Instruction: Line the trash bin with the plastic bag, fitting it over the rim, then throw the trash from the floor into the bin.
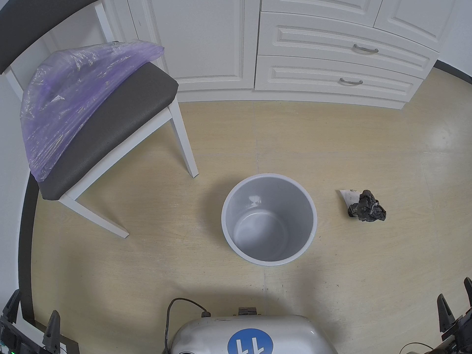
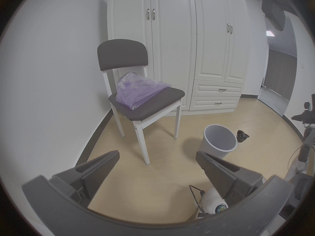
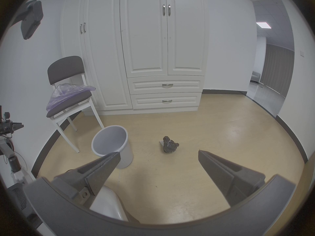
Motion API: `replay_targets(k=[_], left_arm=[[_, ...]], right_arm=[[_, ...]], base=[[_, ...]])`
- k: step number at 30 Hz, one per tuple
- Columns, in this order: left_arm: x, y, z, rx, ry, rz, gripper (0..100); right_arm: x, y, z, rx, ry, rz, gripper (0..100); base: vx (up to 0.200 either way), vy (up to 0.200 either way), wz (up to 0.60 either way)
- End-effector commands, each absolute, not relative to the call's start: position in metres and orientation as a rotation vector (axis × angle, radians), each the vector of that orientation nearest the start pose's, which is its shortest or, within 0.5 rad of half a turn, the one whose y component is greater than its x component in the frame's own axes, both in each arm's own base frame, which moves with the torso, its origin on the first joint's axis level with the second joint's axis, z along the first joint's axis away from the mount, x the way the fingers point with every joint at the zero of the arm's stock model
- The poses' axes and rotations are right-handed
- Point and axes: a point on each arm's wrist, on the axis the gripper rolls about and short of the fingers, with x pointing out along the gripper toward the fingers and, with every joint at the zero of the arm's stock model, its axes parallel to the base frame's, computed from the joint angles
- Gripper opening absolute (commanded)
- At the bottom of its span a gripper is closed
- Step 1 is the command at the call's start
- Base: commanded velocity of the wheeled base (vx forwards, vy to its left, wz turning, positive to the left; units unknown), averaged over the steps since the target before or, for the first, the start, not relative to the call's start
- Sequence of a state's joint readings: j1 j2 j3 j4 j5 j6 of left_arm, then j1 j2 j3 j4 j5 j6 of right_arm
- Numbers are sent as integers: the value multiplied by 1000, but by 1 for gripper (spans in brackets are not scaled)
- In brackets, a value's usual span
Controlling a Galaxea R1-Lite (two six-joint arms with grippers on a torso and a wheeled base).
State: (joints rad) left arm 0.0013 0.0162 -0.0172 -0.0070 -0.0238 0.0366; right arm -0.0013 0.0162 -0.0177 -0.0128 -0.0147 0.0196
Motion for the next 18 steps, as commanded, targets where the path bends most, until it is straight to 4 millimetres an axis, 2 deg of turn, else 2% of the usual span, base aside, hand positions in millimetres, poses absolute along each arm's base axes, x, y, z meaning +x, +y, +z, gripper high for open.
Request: replay_targets(k=[1,13,14,15,16,17,18], left_arm=[[-23,-1,76,37,-8,-23,100],[-24,-1,80,37,-31,-29,100],[-25,-1,89,29,-86,-33,100],[-25,-1,89,29,-86,-33,100],[-35,-2,126,23,-266,-109,100],[-35,-2,126,23,-266,-109,100],[-40,-4,148,28,-323,-187,100]], right_arm=[[-23,0,77,19,-14,-17,100],[-23,0,77,8,-12,-11,100],[-23,0,76,-8,-9,-12,100],[-23,0,76,-8,-9,-12,100],[-23,0,77,-41,-11,3,100],[-23,0,77,-41,-11,3,100],[-23,0,77,-40,-11,9,100]], base=[[0,0,0],[0,0,0],[0,0,0],[0,0,0],[0,0,0],[0,0,0],[0,0,0]])
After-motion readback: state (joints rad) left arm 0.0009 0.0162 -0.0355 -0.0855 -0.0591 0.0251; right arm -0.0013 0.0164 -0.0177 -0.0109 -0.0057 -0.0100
